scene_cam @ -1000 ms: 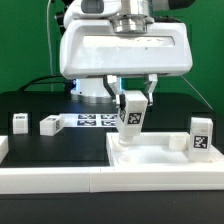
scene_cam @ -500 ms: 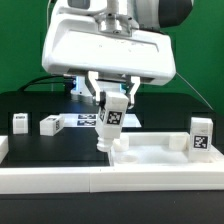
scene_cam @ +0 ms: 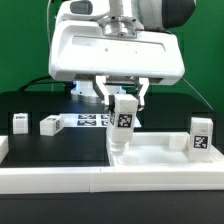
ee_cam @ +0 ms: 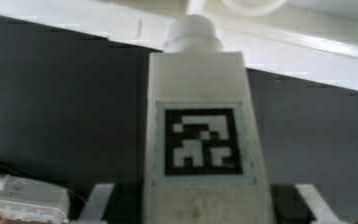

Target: Assemble square table

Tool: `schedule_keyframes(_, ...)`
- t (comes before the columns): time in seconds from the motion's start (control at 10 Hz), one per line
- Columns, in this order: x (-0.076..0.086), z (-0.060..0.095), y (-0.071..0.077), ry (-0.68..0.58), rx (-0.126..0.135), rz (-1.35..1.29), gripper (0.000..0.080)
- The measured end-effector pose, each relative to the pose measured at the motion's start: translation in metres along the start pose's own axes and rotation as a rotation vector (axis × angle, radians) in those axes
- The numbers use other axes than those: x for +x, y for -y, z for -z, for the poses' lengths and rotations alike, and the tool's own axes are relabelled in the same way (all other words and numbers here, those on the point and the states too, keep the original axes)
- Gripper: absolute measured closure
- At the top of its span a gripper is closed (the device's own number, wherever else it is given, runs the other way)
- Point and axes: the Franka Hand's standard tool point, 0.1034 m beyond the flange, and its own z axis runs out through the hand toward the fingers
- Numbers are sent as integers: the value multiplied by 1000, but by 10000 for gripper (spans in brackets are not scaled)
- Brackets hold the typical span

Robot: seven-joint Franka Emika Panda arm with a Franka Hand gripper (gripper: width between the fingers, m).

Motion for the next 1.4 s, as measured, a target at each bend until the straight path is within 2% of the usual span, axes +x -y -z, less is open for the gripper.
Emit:
schedule_keyframes(0.1,5,0,7,4,12,-18,509)
schedule_keyframes(0.5,0,-2,3,9,10,-20,509)
schedule_keyframes(0.6,-4,-2,-1,23,13,-37,509)
schedule_keyframes(1.0,-20,-4,9,48,24,-40,509)
schedule_keyframes(1.4,-23,-9,15,50,30,-35,509)
